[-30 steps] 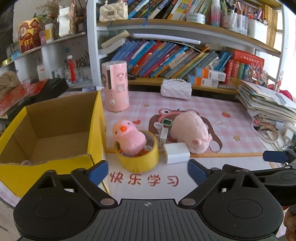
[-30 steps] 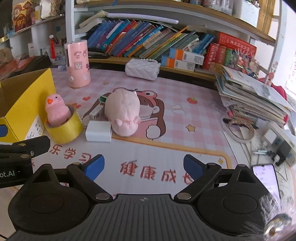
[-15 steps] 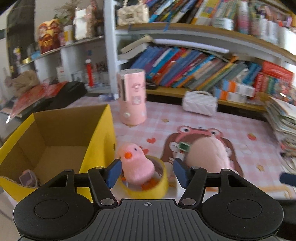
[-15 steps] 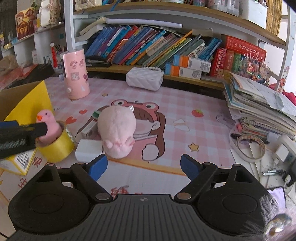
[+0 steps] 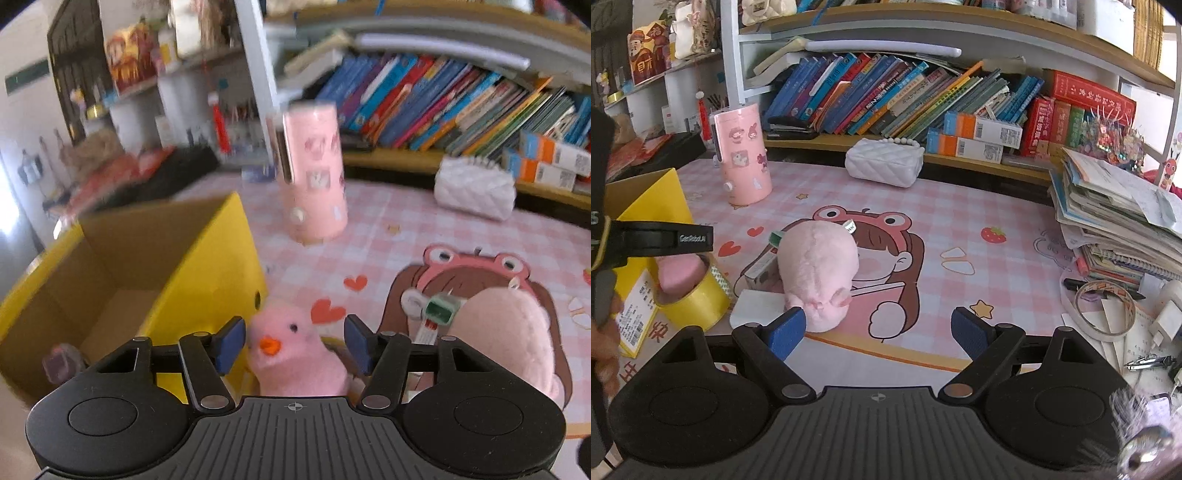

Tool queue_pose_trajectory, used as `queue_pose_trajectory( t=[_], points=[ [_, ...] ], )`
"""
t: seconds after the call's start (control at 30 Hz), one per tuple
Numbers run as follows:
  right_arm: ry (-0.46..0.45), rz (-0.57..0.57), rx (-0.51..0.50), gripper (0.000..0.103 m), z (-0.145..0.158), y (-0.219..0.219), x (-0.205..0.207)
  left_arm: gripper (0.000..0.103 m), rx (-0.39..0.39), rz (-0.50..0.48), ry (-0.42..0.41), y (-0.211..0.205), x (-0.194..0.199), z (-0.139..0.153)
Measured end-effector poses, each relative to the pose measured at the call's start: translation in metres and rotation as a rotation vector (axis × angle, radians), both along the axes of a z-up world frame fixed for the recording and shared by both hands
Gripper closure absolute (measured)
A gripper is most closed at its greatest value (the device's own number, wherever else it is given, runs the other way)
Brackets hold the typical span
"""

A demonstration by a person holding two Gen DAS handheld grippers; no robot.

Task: Organize objects
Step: 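Grasp the pink chick plush from the tape roll with the left tool, then lift the chick with the left tool while the right tool grasps the pink pig plush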

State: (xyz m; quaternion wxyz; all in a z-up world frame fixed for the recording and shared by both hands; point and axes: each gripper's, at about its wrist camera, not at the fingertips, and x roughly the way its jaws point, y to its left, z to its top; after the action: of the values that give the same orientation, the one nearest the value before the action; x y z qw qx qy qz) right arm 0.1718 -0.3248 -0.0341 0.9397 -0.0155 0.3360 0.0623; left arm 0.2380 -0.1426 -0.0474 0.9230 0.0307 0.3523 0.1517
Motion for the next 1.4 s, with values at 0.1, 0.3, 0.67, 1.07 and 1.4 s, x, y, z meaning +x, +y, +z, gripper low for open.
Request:
queue_pose_trajectory(
  t=[0.1,0.3,0.67,1.07,1.4],
  points=[
    [-0.005,-0.004,-0.003,0.017,0.000,-0.004,0.001,0.051,-0.028,0.000,0.016,0.007,0.004,-0.007],
    [-0.001,-0.023,0.006,0.017,-0.002,-0.008,0.003,0.062,-0.087,-0.022,0.004,0.018,0.001,-0.007],
    [-0.003,0.003,0.012,0.017,-0.002,0.003,0.006,0.063,-0.160,-0.085,-0.036,0.051,-0.007,-0.004],
    [-0.048,0.034,0.011,0.015,0.004,0.021,0.030,0.065,-0.255,-0.230,-0.182,0.050,-0.042,0.040],
    [0.048,0.089,0.040,0.007,-0.017,0.050,0.095,0.065,-0.332,-0.250,-0.246,0.058,-0.071,0.072]
  ],
)
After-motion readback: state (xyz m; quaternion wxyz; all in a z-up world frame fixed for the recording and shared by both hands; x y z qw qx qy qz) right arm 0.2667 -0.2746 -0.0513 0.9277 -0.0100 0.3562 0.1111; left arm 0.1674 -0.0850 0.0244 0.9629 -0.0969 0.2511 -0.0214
